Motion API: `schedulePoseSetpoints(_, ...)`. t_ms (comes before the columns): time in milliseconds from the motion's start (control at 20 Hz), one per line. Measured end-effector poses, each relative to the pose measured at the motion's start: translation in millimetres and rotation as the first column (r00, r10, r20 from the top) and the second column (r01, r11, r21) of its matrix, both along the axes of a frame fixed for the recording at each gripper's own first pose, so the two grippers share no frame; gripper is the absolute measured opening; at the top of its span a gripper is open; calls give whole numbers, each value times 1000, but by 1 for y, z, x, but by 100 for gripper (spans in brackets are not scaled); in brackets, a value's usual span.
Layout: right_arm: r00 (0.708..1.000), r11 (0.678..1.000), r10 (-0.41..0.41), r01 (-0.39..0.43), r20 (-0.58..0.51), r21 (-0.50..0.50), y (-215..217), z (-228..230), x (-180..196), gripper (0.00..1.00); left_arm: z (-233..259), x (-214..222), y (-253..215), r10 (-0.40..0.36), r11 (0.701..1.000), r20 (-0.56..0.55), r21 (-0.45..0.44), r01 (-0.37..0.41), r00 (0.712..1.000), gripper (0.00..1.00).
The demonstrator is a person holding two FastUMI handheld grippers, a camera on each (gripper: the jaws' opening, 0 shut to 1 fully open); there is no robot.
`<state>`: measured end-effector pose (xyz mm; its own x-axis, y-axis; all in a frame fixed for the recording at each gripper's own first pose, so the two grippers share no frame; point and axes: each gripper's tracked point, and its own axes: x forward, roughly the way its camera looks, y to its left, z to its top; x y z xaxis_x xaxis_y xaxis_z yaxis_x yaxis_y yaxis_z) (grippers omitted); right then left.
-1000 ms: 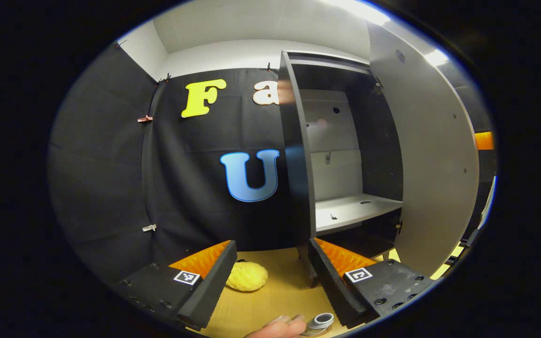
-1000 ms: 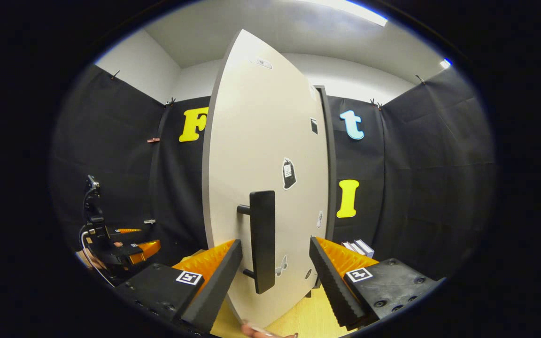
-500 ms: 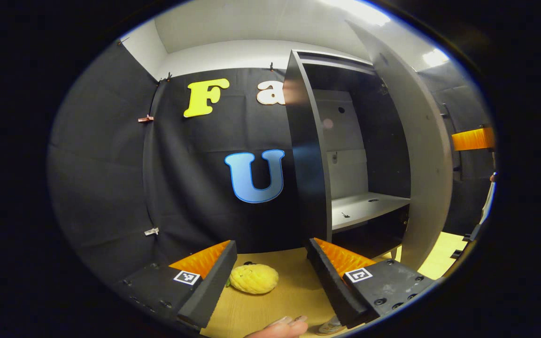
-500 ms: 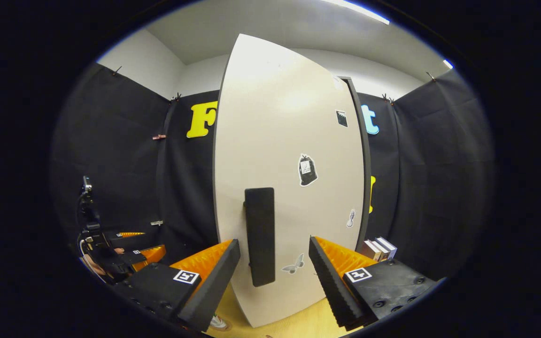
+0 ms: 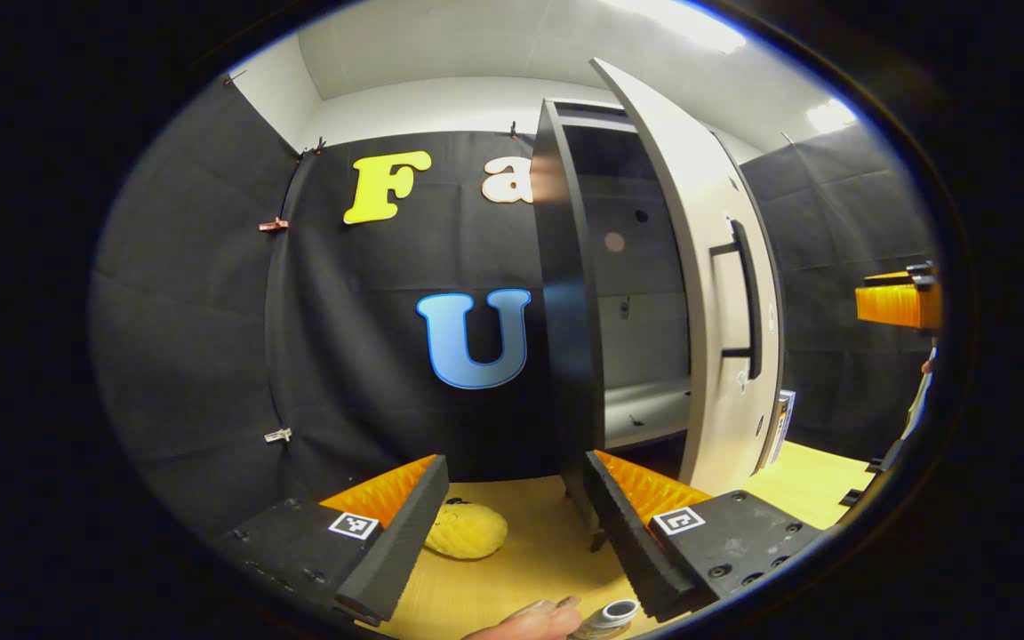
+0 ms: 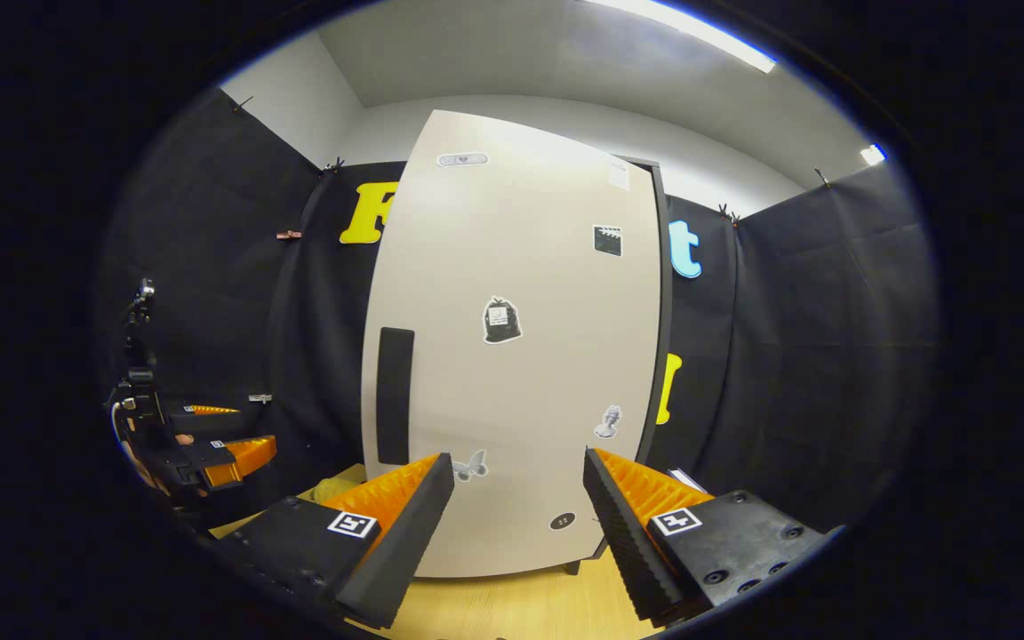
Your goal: Open the cabinet door with the right hand, grasp the bottle in the cabinet with the left hand and place it on the coaster, then close the cabinet door with the right hand.
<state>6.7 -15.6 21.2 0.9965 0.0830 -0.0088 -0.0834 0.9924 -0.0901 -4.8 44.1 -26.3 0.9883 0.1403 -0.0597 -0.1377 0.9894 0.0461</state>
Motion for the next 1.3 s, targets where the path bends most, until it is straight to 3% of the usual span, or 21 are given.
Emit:
schedulePoseSetpoints(150, 1000, 999, -26, 26, -8, -20, -33, -8, 6, 96, 12, 3, -30, -6, 1000, 17, -7, 6, 1000, 99)
schedulePoseSetpoints(750, 996, 999, 44, -43, -79, 13, -77, -29, 17, 96, 52, 25, -143, -65, 998, 77, 2, 65, 995, 96)
schedulePoseSetpoints(1300, 998, 1000, 15, -15, -59, 4, -88, -31, 22, 96, 60, 35, -178, -128, 992, 93, 17, 127, 987, 96)
